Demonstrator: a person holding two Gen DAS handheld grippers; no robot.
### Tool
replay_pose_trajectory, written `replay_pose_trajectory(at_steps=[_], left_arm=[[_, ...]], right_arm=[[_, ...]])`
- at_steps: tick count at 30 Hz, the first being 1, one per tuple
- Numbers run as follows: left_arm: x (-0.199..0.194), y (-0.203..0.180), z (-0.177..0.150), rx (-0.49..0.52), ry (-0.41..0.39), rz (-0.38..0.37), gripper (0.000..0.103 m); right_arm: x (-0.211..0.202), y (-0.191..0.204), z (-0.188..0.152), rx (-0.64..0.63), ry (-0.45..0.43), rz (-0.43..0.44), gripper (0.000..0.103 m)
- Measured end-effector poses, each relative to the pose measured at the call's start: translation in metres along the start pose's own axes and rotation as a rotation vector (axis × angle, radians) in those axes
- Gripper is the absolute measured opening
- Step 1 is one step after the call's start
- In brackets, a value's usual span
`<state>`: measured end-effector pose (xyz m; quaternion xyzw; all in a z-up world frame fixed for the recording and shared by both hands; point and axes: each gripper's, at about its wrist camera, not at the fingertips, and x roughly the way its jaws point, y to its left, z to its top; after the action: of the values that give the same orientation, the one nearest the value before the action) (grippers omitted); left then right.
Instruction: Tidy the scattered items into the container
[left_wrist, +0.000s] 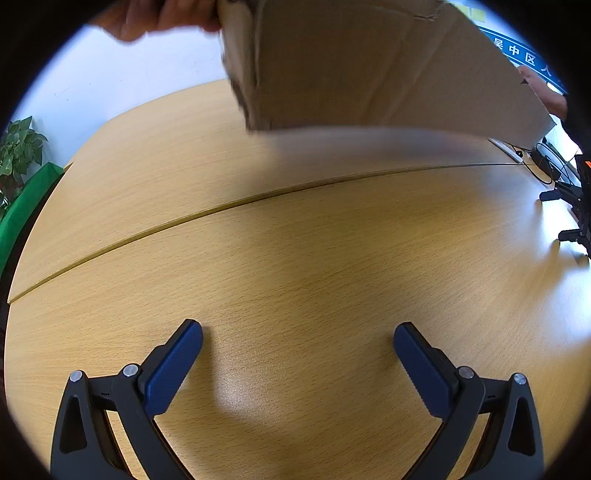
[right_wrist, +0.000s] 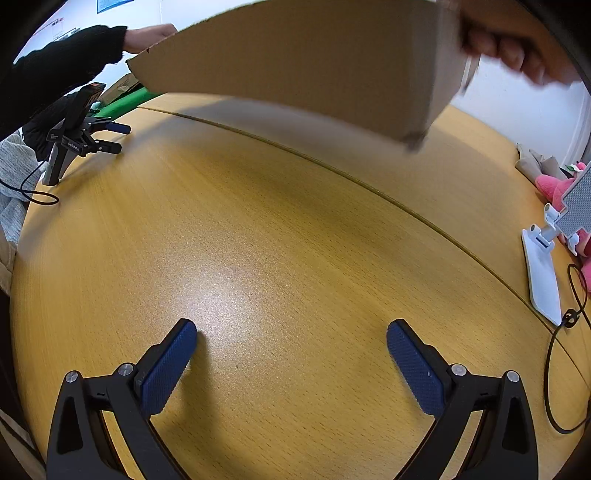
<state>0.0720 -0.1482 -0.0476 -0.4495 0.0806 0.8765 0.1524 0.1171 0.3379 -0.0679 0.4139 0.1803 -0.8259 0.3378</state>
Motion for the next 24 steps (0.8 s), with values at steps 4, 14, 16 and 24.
replay_pose_trajectory(at_steps=[4, 14, 16, 24], left_arm=[[0.0000, -0.0001, -0.0001, 0.000, 0.000, 0.000, 0.103], [0.0000, -0.0003, -0.0002, 0.000, 0.000, 0.001, 0.103], [0.0000, -0.0002, -0.0003, 0.000, 0.000, 0.001, 0.103], [0.0008, -0.0007, 0.0009, 0.000, 0.000, 0.002, 0.103]], right_arm=[[0.0001, 0.0005, 0.0000, 0.001, 0.000, -0.001, 0.103], [0.0002, 0.0012, -0.0005, 0.003, 0.000, -0.002, 0.103], [0.0003, 0.0015, -0.0004, 0.003, -0.001, -0.002, 0.103], [-0.0002, 0.0027, -0.0004, 0.004, 0.000, -0.004, 0.103]])
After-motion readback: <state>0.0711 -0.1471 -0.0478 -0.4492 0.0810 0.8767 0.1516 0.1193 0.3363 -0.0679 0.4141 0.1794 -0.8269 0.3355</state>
